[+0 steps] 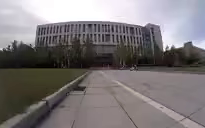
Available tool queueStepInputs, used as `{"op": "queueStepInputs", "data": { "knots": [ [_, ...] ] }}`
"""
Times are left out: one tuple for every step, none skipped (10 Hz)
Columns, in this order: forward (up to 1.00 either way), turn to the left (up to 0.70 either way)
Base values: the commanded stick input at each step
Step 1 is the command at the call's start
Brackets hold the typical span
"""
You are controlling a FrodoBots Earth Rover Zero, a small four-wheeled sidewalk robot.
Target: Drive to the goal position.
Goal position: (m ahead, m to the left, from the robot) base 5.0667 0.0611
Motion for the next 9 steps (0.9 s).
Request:
{"op": "queueStepInputs", "data": {
  "knots": [
    [0.7, 0.0],
    [0.7, 0.0],
    [0.7, 0.0],
    [0.7, 0.0],
    [0.7, 0.0],
    [0.7, 0.0],
    [0.7, 0.0],
    [0.7, 0.0],
    [0.7, 0.0]
  ]
}}
